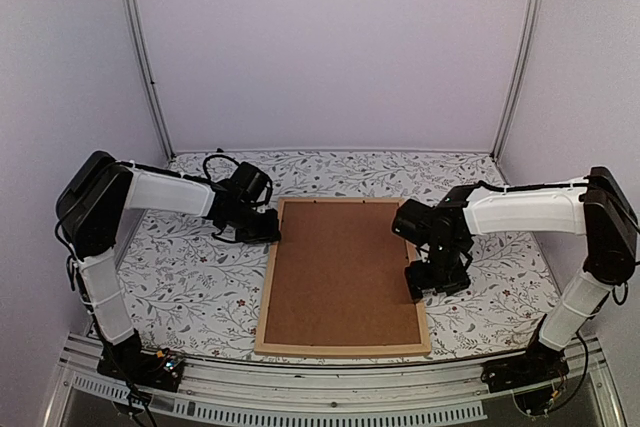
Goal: Put the photo into the frame
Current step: Press the fastener onto the backboard.
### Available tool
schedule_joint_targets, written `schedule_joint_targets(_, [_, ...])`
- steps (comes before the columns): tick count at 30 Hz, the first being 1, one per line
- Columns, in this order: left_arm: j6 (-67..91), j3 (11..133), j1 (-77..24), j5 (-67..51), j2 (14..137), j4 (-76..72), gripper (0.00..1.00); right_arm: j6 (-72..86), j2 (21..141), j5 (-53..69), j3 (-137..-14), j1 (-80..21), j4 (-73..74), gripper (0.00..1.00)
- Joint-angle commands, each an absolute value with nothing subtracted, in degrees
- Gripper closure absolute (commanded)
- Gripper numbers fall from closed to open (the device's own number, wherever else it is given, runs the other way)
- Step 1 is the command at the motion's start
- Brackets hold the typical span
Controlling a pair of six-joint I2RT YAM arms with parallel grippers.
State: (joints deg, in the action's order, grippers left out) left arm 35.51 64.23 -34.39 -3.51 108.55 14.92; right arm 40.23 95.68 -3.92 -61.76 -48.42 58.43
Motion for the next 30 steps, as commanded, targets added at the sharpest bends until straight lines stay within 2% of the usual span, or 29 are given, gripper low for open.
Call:
schedule_joint_targets(1, [33.12,62.76,-35.95,-4.13,110.10,18.20,1.00,39.72,96.73,-3.97,-61.71,-48.21,58.11,0.23])
schedule_joint_targets(30, [33.04,62.23,-35.97,-4.30,110.30,17.96,1.00,42.05,99.65,-4.08,-58.97,-50.58,57.57,0.25])
